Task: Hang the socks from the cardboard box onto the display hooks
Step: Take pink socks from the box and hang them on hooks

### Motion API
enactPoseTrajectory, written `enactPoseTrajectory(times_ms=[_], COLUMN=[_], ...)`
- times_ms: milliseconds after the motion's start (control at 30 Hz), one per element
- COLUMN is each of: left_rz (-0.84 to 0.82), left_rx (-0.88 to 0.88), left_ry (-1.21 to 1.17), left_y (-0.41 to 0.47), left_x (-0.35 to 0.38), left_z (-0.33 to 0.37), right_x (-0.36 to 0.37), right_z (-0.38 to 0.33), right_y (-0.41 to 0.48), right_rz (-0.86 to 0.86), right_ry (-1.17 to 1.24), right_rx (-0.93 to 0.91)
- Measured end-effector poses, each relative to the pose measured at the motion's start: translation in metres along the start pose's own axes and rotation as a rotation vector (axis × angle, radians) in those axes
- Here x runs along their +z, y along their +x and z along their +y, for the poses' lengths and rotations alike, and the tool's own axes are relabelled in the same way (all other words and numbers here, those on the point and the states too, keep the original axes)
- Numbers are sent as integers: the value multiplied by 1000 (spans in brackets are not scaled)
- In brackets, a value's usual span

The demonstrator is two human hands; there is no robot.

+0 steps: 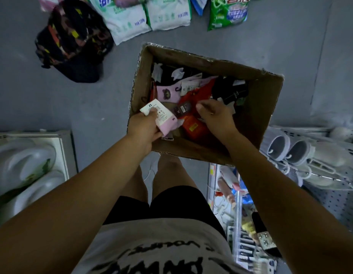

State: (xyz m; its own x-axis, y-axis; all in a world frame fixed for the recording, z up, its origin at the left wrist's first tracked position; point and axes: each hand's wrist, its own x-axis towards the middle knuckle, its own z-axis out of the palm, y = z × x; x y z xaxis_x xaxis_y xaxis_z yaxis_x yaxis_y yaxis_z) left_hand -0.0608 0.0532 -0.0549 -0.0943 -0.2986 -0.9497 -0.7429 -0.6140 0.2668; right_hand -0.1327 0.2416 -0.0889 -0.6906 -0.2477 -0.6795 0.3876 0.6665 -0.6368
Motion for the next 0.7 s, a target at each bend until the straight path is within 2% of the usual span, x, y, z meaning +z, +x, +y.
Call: enactPoseTrajectory(times_ms=[67,300,467,600,700], left_rz=[10,-38,-96,-104,-115], left_rx=[-37,-49,-60,-66,-41], left_ry=[-13,-5,-26,-32,-16], left_y=[8,38,47,45,41], left_x=[0,-7,-8,-6,-7], left_z=[-1,-9,-11,-12,-12], right_x=[11,41,53,52,49], right_z=[-7,10,21,20,25], right_y=[37,128,143,143,141], right_rz=[-12,7,67,26,42], right_ry=[-94,-345,-549,-728,-726], right_rx=[-64,-91,-185,-212,-205])
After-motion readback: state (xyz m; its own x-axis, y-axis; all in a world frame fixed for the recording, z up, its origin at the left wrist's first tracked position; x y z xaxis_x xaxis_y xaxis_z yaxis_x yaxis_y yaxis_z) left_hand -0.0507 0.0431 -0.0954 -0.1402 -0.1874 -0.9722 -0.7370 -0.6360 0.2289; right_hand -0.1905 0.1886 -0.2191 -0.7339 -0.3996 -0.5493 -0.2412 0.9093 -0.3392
